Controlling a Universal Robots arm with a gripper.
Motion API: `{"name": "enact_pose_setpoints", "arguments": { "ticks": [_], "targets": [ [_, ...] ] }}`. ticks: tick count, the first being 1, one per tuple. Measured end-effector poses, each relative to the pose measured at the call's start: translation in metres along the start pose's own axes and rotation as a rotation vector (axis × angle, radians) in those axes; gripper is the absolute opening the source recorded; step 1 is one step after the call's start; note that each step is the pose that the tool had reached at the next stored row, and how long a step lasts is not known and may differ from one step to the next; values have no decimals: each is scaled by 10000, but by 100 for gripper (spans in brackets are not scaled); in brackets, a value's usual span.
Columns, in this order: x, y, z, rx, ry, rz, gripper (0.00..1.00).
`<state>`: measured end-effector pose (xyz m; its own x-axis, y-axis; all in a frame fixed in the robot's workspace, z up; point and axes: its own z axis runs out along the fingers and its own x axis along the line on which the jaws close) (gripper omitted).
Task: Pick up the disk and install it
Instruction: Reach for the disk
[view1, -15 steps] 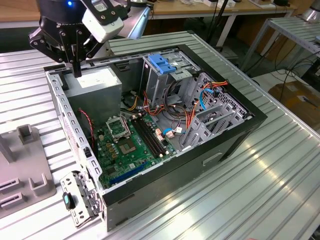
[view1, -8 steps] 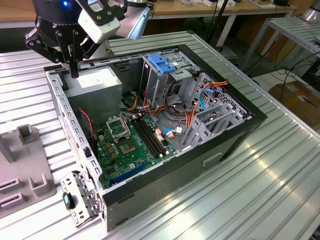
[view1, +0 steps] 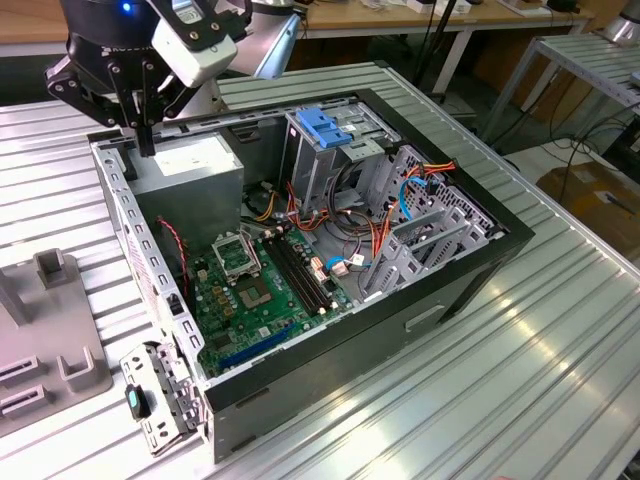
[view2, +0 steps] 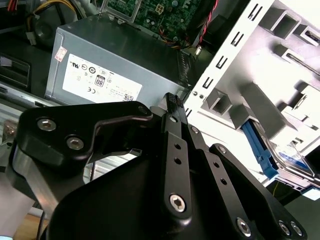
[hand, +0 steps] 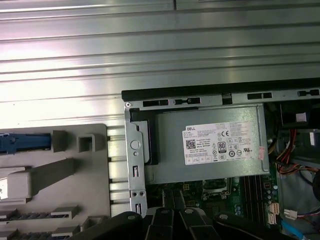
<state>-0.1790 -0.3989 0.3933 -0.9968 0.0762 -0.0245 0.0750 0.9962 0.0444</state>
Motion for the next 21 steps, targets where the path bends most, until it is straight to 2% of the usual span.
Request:
{"name": "enact_pose_setpoints", "arguments": {
  "ticks": [14, 16, 21],
  "targets": [
    [9, -1, 0, 1, 0, 1, 11],
    [42, -3, -1, 0, 0, 1, 11],
    [197, -15, -4, 0, 0, 0, 11]
  ]
}}
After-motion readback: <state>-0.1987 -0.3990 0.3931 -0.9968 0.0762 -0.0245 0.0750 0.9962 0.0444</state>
